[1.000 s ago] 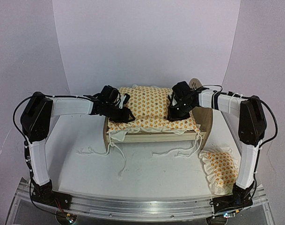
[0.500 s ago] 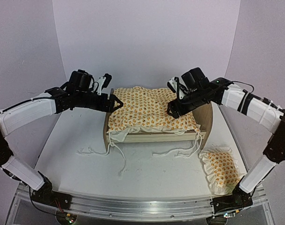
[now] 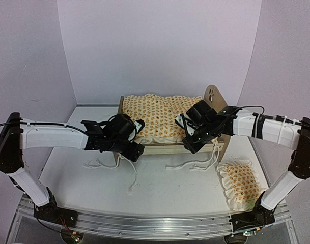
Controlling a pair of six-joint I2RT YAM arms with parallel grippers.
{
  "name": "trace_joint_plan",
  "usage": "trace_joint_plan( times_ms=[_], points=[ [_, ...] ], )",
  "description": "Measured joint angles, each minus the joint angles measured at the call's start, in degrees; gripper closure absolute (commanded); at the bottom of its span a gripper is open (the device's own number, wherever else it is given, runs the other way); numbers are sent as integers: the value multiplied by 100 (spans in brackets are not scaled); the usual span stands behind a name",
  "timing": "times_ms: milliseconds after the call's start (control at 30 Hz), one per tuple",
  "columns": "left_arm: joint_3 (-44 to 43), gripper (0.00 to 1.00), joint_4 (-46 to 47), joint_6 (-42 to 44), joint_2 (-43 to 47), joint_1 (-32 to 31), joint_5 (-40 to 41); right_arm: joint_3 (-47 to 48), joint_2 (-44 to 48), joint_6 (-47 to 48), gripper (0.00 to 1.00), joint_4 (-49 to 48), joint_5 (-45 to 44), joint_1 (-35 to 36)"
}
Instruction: Set up the pet bed
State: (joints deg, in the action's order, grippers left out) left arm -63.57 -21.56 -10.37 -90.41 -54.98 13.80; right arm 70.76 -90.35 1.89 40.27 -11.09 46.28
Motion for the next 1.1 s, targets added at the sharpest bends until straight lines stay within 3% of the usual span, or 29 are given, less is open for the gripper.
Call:
trace_joint_plan(
  times_ms=[233,400,500,600,1100],
  points=[
    [-234,43,-7,343,-647,-103,1025,-2,-433,284,61,-284,-540,15],
    [-243,72,-55,667,-643,-236,1403,-4,-555,442,80,-337,-807,15],
    [-243,89,-66,737,-557,-284,1596,-4,-542,439,98,-398,-855,15],
    [-232,100,-96,592,-435,-238,1753,-68,-369,391,100,-450,-837,15],
    [741,100,-87,289,1537,-149,1746,-323,603,275,100,-190,-271,-4]
  ],
)
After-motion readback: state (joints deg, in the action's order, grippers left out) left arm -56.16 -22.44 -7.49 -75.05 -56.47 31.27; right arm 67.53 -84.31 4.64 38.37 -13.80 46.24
